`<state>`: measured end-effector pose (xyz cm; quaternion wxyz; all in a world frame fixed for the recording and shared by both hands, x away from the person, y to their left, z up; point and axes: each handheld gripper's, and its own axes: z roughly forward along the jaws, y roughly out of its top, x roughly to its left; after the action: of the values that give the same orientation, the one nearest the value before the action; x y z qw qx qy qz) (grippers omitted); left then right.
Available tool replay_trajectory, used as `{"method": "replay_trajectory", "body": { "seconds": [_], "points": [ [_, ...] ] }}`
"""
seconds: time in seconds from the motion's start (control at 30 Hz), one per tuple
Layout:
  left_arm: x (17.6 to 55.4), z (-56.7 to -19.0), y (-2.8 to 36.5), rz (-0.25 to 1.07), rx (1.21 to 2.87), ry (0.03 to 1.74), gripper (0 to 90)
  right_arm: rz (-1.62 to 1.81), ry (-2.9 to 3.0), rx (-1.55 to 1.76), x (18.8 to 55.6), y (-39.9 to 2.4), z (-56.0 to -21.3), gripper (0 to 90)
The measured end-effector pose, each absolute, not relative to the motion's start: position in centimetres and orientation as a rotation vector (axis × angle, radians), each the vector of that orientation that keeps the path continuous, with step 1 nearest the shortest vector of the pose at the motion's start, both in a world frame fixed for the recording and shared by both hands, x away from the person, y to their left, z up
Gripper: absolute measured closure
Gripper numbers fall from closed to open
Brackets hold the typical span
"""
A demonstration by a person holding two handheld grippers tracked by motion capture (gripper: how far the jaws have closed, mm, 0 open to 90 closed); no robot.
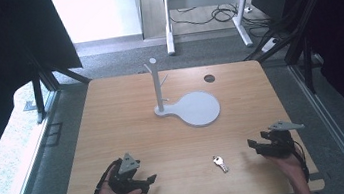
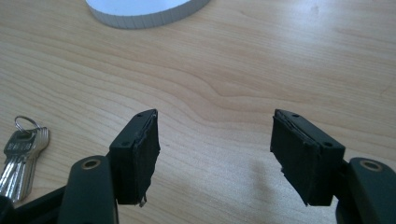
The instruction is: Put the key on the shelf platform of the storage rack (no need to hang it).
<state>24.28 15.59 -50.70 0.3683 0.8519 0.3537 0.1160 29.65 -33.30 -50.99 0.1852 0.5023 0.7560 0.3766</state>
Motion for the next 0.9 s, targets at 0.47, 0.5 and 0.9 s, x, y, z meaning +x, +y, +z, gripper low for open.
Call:
{"method": "replay_trajectory", "body": {
  "seconds": [0.47, 0.5, 0.9],
  "points": [
    [24.9, -50.7, 15.5, 0.304, 2.184, 0.906, 22.8, 1.081, 2.134, 1.42, 29.2, -33.7, -51.0, 35.7],
    [24.9, -50.7, 15.5, 0.304, 2.184, 0.906, 22.8, 1.081, 2.134, 1.42, 29.2, -33.7, -51.0, 35.7],
    [24.7, -50.7, 15.4, 0.304, 2.188, 0.898, 23.3, 1.044, 2.209, 1.4, 29.4, -32.7, -51.1, 39.3]
  ]
}}
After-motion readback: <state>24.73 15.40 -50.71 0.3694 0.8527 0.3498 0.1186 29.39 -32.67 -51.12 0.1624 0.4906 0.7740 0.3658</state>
